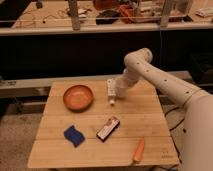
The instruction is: Place the ceramic cup in the ceramic bowl
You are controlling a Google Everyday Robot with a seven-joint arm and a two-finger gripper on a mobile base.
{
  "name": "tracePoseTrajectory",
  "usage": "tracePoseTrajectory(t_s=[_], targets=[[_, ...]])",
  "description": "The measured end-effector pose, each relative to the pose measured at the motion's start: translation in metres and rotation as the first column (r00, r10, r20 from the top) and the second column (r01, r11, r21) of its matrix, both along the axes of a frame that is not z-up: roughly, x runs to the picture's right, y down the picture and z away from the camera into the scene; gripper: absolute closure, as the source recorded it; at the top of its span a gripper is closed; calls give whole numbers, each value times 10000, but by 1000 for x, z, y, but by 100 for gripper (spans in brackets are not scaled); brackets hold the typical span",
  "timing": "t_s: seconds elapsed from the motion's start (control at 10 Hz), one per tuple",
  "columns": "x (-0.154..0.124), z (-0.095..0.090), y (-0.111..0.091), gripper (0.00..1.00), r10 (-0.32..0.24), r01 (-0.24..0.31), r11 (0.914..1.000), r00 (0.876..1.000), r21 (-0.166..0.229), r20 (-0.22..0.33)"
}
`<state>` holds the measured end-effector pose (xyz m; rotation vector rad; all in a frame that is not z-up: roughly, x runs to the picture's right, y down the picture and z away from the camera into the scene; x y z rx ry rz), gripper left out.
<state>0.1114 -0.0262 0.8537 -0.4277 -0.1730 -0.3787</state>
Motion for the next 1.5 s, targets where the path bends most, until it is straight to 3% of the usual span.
tracePoseTrajectory(t_s=[0.3, 0.5, 0.7, 1.1, 1.5], targets=[[-75, -10, -20, 99, -470, 463, 9982, 9987, 386, 183], [-120, -7, -33, 99, -659, 632, 9955, 9972, 700, 365], [-147, -1, -43, 99, -918, 855, 9913, 9939, 999, 603], [-177, 1, -20, 99, -1386, 1287, 9851, 9868, 1137, 843], [-202, 12, -16, 99, -1493, 1363, 9829, 9834, 1238, 1027]])
